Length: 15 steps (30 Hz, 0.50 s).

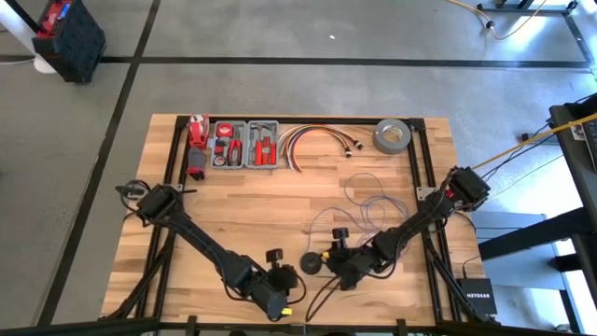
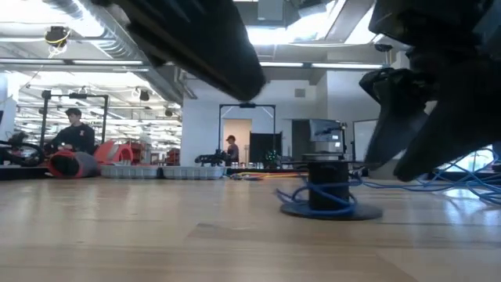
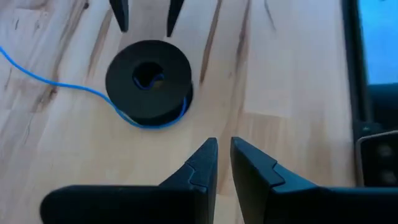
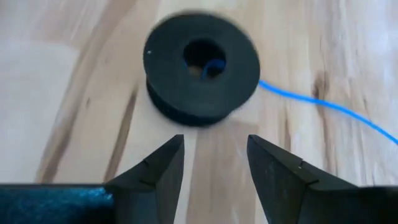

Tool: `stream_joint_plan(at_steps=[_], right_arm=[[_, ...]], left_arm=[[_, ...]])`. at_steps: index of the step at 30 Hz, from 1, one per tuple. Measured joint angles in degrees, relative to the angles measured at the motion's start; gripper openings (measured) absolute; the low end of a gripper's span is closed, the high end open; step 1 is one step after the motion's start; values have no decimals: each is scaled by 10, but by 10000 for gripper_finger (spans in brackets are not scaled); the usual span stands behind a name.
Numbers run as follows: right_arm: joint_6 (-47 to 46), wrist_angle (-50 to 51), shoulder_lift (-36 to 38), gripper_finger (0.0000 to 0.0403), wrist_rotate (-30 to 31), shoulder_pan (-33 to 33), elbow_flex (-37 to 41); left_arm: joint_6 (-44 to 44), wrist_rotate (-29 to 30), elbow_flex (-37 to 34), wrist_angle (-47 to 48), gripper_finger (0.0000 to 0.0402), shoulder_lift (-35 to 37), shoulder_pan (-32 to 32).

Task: Coil cords
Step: Uncoil the blue wire into the black spool

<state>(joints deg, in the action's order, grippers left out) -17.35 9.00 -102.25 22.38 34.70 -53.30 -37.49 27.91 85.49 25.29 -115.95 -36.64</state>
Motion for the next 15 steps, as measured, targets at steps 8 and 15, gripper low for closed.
stream_joint_plan(at_steps=[8, 15], right_arm=[[12, -41, -19, 181, 20, -2, -1], [16, -80, -31, 181, 31, -2, -1]], left_arm=[[32, 20, 0, -40, 40, -39, 21], [33, 27, 0, -44, 40, -58, 46]])
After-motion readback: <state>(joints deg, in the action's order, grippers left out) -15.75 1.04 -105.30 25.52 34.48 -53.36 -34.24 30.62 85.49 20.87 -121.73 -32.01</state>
